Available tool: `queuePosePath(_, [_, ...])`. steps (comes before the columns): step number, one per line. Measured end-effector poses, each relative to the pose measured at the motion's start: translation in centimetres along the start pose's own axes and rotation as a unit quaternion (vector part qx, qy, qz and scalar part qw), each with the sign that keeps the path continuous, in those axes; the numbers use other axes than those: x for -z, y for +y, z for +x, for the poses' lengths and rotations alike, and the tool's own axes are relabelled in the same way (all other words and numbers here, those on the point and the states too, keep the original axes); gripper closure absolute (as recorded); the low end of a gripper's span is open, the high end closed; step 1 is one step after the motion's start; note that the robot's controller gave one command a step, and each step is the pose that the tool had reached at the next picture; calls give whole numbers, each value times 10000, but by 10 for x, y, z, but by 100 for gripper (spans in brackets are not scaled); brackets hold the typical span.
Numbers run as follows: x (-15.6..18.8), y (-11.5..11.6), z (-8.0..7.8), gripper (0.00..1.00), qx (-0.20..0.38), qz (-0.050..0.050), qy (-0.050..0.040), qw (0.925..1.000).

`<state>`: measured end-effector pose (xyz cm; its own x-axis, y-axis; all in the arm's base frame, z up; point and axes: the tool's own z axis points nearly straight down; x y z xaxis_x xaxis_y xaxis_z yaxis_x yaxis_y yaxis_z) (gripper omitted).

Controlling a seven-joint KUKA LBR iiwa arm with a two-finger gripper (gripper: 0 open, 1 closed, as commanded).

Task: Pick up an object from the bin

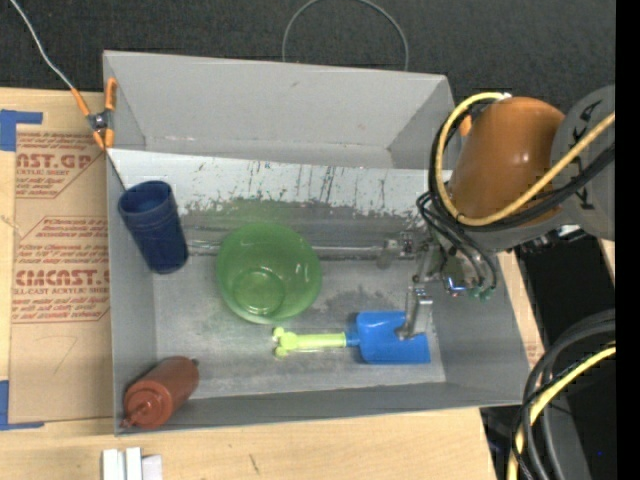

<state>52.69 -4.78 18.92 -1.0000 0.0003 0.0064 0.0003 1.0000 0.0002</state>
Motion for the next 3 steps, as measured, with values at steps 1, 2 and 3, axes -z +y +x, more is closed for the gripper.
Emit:
queuePosePath(1, [5, 0, -2, 0, 4, 3, -40, 10000])
queuePosePath(2, [-75, -16, 28, 0, 502, 3, -33, 9987])
queuePosePath(3, [-118, 5, 29, 0, 203, -7, -30, 9998])
